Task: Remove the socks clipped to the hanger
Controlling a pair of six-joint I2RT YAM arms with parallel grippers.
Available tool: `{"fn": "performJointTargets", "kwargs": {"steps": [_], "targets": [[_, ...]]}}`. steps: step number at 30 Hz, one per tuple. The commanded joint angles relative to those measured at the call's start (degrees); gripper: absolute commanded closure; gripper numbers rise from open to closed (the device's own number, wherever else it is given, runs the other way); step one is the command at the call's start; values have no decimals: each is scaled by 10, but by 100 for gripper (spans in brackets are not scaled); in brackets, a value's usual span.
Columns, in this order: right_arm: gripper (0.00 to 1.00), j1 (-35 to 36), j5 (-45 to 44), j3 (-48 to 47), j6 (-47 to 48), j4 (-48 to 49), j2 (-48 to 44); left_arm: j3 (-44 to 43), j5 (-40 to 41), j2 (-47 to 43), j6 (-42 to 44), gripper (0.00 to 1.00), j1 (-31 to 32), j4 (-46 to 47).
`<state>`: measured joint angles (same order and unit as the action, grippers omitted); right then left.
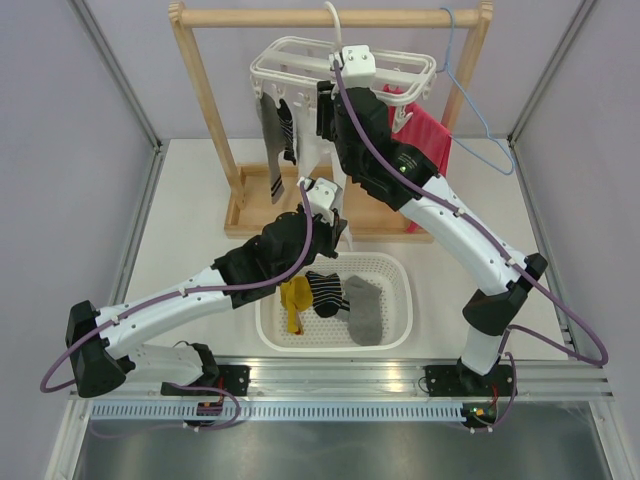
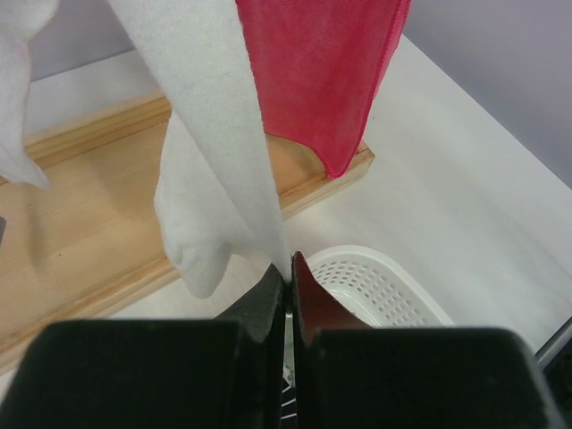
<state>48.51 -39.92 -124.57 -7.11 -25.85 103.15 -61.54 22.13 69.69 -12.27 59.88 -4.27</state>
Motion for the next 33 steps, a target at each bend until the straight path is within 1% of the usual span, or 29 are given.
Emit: {"fn": "performJointTargets", "kwargs": {"steps": [1, 2, 3, 4, 5, 8, 9, 18, 19, 20, 21, 22, 25, 27, 28, 29, 31, 32, 33], "targets": [[54, -3, -12, -16, 17, 39, 4, -10, -10, -3, 17, 98, 5, -3], [61, -3, -14, -16, 19, 44, 5, -10, -10, -3, 17, 98, 5, -3], [64, -3, -16, -17, 20, 46, 6, -10, -11, -3, 17, 98, 5, -4], [70, -3, -22, -17, 24, 49, 6, -9, -11, -4, 17, 98, 4, -3], [81, -2, -24, -18, 23, 50, 11, -9, -11, -4, 17, 98, 4, -3], [97, -4, -32, -19, 25, 51, 16, -7, -13, -8, 17, 98, 5, -3], [99, -6, -33, -18, 25, 51, 18, -6, -13, -9, 17, 98, 4, -3], [99, -8, -20, -8, 18, 54, 18, 2, -7, -10, 17, 98, 5, -8], [95, -8, -18, -4, 18, 55, 15, 3, -4, -11, 17, 98, 5, -8], [72, -8, -15, 3, 18, 56, 9, 7, 0, -16, 16, 98, 5, -10], [54, -7, -11, 8, 17, 56, 6, 10, 4, -18, 15, 98, 4, -11], [23, -8, -3, 13, 15, 57, 3, 18, 6, -22, 13, 98, 5, -11], [9, -8, 11, 43, 9, 63, -16, 33, 13, -36, 5, 98, 2, -12], [7, -7, 18, 85, 1, 79, -50, 43, 11, -49, -6, 98, -3, -18], [7, -7, 19, 101, -1, 86, -50, 48, 10, -54, -10, 98, -2, -21], [7, -7, 21, 141, -4, 93, -71, 52, 7, -59, -13, 98, -3, -23], [7, -6, 27, 182, -11, 114, -95, 70, 5, -80, -22, 98, -5, -28], [6, -5, 36, 225, -18, 121, -121, 77, -1, -88, -25, 98, -4, -28], [6, -5, 41, 247, -21, 127, -135, 84, -2, -97, -31, 98, -4, -28]]}}
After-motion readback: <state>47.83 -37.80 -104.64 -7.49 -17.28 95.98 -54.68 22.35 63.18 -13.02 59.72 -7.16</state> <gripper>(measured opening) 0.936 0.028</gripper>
